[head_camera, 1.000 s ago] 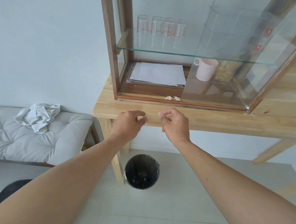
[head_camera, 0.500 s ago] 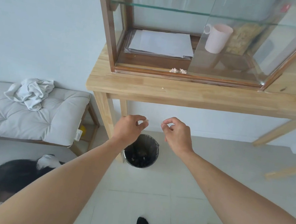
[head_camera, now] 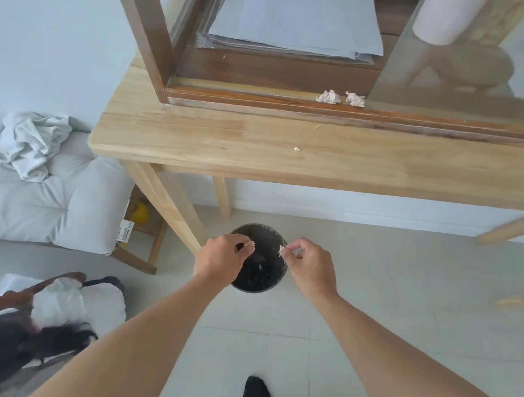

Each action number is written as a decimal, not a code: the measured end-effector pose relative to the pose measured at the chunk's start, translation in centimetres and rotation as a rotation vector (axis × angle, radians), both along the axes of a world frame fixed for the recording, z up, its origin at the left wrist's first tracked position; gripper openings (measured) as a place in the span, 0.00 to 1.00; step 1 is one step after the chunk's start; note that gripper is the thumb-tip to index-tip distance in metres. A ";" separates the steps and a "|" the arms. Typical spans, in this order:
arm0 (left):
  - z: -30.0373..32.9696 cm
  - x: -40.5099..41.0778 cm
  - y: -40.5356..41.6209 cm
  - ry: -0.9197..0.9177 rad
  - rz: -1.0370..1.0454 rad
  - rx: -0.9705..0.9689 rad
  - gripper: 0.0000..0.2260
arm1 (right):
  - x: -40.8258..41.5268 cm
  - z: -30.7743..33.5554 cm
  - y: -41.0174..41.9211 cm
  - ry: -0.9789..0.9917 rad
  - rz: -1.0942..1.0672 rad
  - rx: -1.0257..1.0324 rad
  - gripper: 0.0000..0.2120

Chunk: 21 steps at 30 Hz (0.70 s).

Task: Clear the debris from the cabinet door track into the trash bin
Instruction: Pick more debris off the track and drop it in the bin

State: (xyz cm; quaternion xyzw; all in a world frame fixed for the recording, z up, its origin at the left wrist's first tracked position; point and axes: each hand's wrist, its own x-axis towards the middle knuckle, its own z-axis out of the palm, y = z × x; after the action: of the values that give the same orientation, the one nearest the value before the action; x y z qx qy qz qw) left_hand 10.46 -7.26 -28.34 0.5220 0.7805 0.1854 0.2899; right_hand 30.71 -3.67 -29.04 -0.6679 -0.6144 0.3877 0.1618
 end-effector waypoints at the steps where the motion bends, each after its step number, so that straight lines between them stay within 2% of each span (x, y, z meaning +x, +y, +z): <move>1: -0.6 0.0 0.5 0.004 0.011 -0.005 0.10 | 0.0 -0.5 0.6 -0.007 0.000 -0.006 0.06; 4: -1.8 0.1 2.1 0.009 0.027 -0.034 0.14 | -0.2 -1.5 1.9 -0.017 0.025 -0.035 0.07; 8: -2.6 0.4 3.0 0.011 0.031 -0.080 0.20 | 0.1 -2.1 2.5 -0.025 0.042 -0.070 0.17; 15: -1.8 0.1 2.2 0.037 0.023 -0.053 0.21 | 1.0 -0.8 2.6 -0.023 0.038 -0.032 0.19; 21: 1.4 -0.2 0.5 0.047 0.004 0.006 0.21 | 1.5 2.1 1.5 -0.003 0.041 0.031 0.20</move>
State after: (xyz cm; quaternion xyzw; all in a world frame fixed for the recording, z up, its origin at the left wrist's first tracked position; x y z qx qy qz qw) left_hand 10.21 -6.74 -26.98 0.5255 0.7874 0.1763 0.2696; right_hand 32.21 -2.12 -26.94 -0.6532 -0.6343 0.3800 0.1633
